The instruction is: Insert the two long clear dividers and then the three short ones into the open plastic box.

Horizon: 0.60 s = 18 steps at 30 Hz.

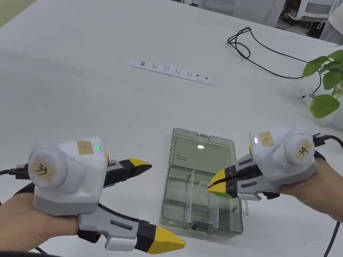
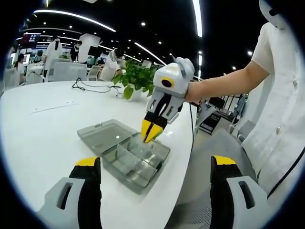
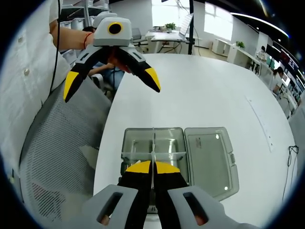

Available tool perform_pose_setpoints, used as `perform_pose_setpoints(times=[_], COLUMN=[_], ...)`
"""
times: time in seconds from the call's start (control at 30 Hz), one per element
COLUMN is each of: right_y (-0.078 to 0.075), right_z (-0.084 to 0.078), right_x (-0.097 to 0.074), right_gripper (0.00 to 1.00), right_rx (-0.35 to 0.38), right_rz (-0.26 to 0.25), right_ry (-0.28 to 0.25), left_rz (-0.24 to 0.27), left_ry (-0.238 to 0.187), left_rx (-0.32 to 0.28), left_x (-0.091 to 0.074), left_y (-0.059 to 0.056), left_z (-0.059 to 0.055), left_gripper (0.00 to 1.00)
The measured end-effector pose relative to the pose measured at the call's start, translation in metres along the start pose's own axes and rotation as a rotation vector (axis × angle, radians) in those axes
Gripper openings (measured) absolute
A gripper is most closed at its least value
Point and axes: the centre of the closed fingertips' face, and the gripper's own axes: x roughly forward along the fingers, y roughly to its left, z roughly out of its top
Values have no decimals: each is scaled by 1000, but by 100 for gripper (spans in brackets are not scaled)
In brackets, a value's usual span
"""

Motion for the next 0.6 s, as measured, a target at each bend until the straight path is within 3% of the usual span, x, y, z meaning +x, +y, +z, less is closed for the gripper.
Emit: perform_pose_setpoints(times=[0.6], right_y=[0], right_z=[-7], right_x=[9], right_gripper=[2], right_rx=[30], right_rz=[12], right_ry=[0], left_rz=[0], left_ry=[0], left_rx=[0], left_x=[-1], left_y=[-1], left_z=[-1], left_gripper=[97])
